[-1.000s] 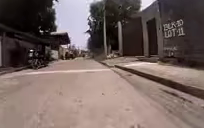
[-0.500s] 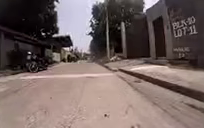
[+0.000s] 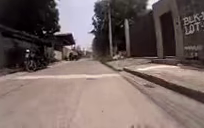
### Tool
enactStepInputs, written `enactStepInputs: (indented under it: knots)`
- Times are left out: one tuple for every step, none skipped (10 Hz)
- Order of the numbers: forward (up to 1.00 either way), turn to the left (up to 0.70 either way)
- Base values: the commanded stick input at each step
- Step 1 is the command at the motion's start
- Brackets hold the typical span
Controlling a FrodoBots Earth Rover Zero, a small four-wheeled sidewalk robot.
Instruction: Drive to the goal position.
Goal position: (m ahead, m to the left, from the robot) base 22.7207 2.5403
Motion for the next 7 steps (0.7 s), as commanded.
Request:
enactStepInputs:
  knots:
    - [1.00, 0.03]
    - [1.00, 0.03]
    - [1.00, 0.03]
    - [1.00, 0.03]
    - [1.00, 0.14]
    - [1.00, 0.26]
    - [1.00, 0.33]
